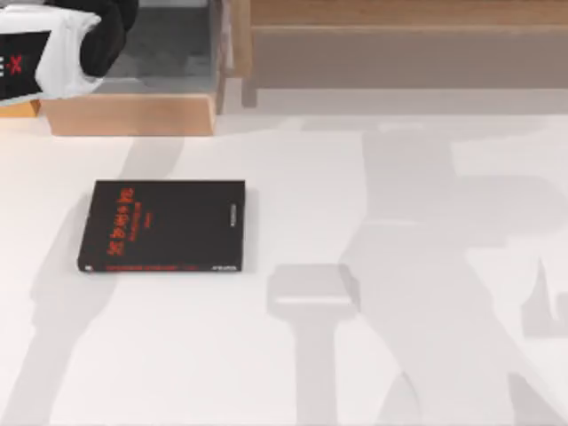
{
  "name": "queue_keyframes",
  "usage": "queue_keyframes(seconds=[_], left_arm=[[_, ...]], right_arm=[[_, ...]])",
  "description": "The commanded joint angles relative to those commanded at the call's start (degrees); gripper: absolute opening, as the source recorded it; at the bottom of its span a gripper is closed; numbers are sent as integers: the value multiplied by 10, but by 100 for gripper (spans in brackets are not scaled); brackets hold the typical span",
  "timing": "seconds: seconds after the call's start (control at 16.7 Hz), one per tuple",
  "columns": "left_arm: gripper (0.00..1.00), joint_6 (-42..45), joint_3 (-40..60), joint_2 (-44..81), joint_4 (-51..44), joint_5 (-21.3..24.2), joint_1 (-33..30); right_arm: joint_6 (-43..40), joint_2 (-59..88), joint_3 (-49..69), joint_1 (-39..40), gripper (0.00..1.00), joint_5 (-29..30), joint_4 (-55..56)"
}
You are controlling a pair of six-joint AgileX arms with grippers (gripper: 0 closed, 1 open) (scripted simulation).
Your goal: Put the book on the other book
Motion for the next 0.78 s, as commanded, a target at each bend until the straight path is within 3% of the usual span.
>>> queue_keyframes(seconds=[0.6, 0.78], left_arm=[[0, 6, -3, -4, -2, -4, 1], [0, 46, -15, -14, -2, -49, 12]], right_arm=[[0, 0, 0, 0, 100, 0, 0], [0, 0, 0, 0, 100, 0, 0]])
